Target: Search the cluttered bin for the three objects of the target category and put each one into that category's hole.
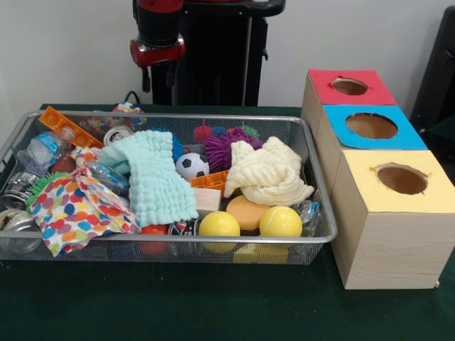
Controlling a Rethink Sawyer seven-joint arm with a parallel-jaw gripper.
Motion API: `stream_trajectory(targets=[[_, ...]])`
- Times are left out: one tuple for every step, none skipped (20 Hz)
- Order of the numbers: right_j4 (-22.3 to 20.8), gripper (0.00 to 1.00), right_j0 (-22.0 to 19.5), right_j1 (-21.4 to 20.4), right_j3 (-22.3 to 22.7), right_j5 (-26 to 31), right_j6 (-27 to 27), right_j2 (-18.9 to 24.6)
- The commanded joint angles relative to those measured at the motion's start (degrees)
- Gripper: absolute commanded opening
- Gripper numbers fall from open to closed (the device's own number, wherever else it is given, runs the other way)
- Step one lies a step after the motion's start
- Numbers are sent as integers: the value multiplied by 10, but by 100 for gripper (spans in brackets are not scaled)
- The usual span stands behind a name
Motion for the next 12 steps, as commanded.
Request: stream_trajectory(targets=[[8, 100, 17, 29, -109, -55, 125, -45], [11, 100, 25, 29, -111, -59, 127, -52], [13, 100, 30, 29, -112, -62, 127, -59], [16, 100, 33, 29, -113, -64, 126, -64], [18, 100, 37, 29, -114, -66, 126, -68], [20, 100, 41, 27, -115, -69, 126, -74], [22, 100, 45, 26, -115, -69, 125, -78], [25, 100, 48, 24, -115, -70, 125, -83], [26, 100, 54, 21, -115, -71, 125, -89], [28, 100, 56, 17, -115, -69, 122, -91], [30, 100, 57, 16, -115, -70, 120, -92], [32, 100, 57, 16, -116, -69, 117, -93]])
